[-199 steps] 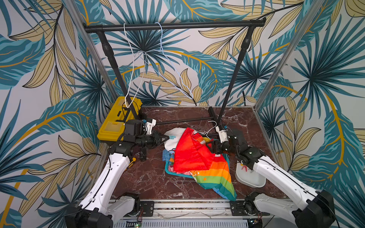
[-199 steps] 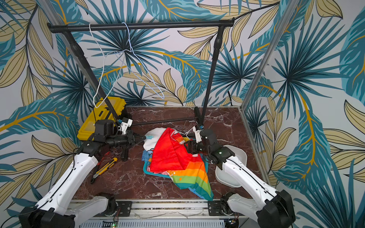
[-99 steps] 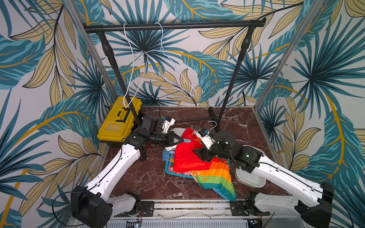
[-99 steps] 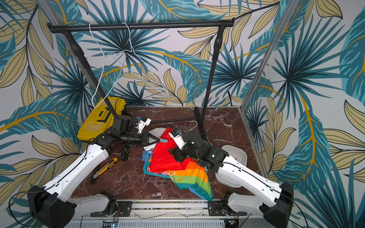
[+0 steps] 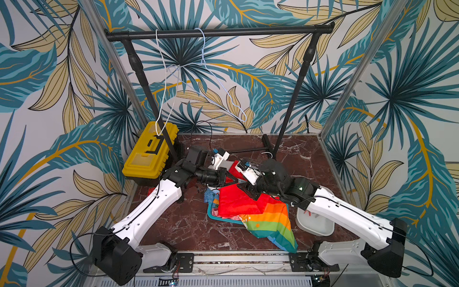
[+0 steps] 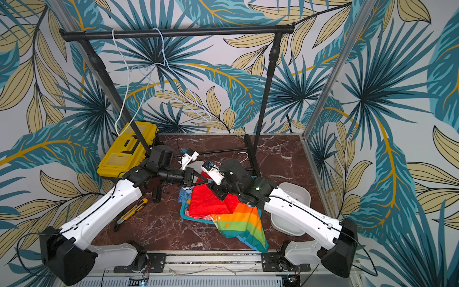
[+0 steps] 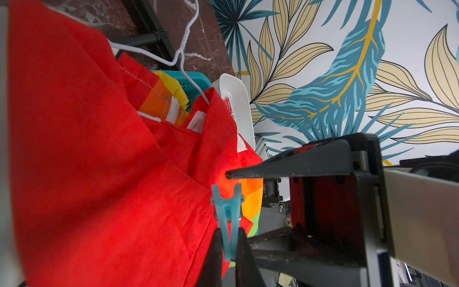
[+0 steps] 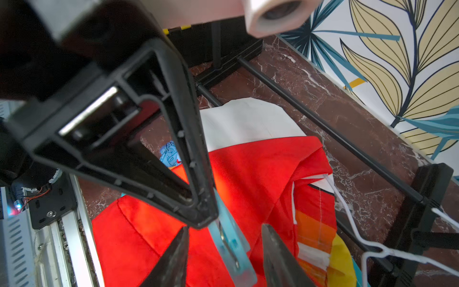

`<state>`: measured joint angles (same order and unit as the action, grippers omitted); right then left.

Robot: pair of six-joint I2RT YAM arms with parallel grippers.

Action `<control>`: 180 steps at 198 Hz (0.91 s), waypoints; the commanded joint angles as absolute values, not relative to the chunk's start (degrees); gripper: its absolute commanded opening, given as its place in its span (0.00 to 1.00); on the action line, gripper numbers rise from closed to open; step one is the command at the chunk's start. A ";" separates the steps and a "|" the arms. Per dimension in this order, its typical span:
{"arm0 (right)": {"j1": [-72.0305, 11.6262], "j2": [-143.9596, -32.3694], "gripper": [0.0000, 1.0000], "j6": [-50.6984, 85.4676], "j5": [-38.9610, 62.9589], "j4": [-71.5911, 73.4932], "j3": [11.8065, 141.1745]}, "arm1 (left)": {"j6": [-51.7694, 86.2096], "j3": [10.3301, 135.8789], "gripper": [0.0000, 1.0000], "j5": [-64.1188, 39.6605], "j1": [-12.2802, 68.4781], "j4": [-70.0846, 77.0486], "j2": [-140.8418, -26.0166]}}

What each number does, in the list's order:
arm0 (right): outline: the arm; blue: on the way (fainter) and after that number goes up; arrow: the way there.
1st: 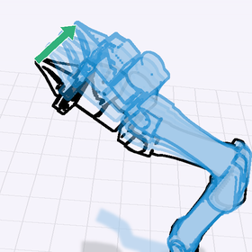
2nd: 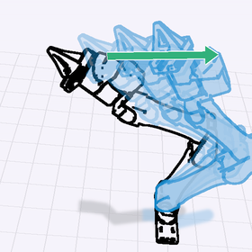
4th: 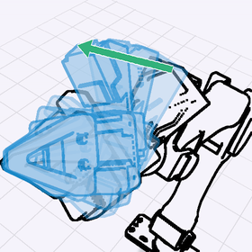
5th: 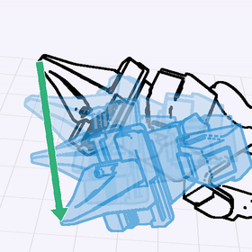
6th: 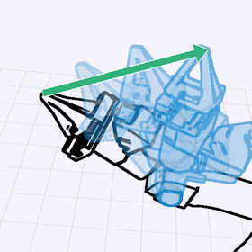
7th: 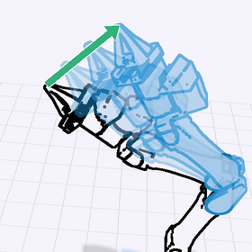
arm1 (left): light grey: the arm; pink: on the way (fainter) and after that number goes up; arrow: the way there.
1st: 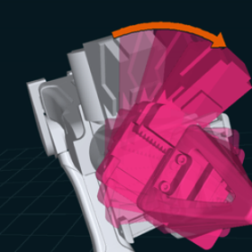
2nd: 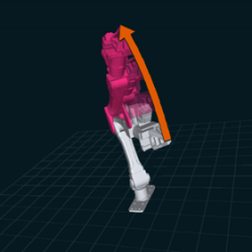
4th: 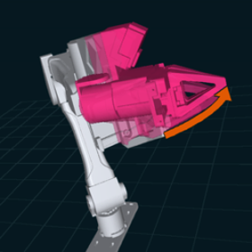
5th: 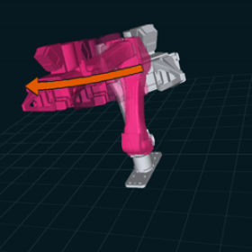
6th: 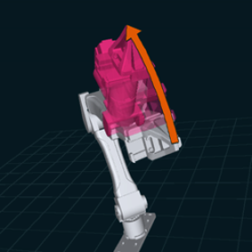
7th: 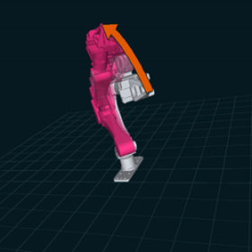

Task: Remove the clothespins securing jackets to the hanger
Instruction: Place the clothespin in the storage box.

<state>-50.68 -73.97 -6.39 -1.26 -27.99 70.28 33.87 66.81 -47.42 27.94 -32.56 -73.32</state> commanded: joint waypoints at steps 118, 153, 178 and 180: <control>-50.95 -75.37 0.05 -7.51 -0.53 -29.23 71.63 | 32.52 68.62 0.09 -48.89 28.97 -32.83 -74.19; -50.86 -73.43 0.00 -5.56 -3.25 -27.90 69.57 | 32.32 68.60 0.57 -45.80 28.29 -32.87 -72.60; -49.31 -69.66 0.00 -1.49 -8.56 -27.43 66.56 | 33.24 67.91 0.78 -43.90 24.02 -32.87 -69.34; -48.96 -69.34 0.00 -0.99 -8.97 -27.49 66.39 | 33.36 67.76 0.78 -43.89 23.54 -32.87 -69.06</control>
